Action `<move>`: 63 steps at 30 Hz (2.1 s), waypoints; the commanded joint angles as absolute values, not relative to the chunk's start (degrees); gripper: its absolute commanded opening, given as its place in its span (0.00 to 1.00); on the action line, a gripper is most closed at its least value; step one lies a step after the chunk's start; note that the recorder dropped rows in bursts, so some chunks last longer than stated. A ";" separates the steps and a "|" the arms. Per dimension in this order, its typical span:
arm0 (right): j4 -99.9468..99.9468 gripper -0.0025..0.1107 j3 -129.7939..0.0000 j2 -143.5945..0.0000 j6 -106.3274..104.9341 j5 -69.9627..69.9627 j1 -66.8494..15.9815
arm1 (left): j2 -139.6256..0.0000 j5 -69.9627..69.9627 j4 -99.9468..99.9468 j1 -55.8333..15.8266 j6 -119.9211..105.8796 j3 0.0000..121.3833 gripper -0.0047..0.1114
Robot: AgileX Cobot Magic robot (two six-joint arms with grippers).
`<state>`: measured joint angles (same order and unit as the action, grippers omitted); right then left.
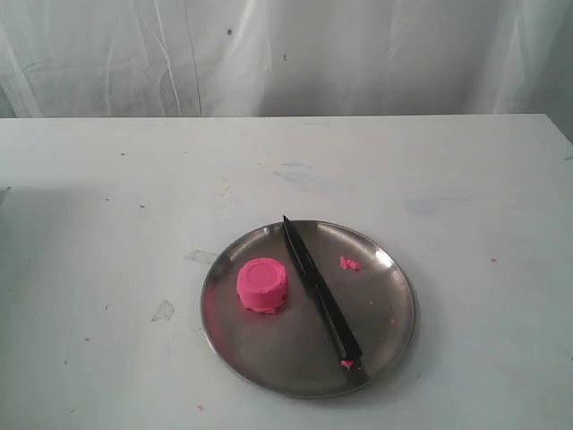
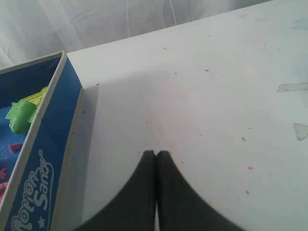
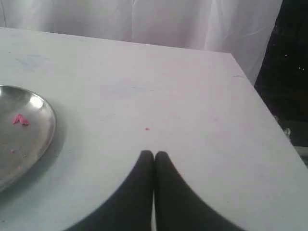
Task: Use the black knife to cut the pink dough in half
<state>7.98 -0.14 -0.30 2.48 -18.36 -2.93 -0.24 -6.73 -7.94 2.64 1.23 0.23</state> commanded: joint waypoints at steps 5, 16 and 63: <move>12.54 0.02 0.00 0.00 0.00 -3.20 -2.65 | 0.00 -6.53 -7.64 2.85 1.29 0.00 0.04; 12.27 0.02 0.00 0.00 0.76 12.14 -2.65 | 0.00 -6.53 -8.95 2.85 1.29 0.00 0.04; 29.02 0.02 -34.76 -42.16 25.45 24.30 -2.76 | 0.00 -6.53 -18.90 2.85 1.29 0.00 0.04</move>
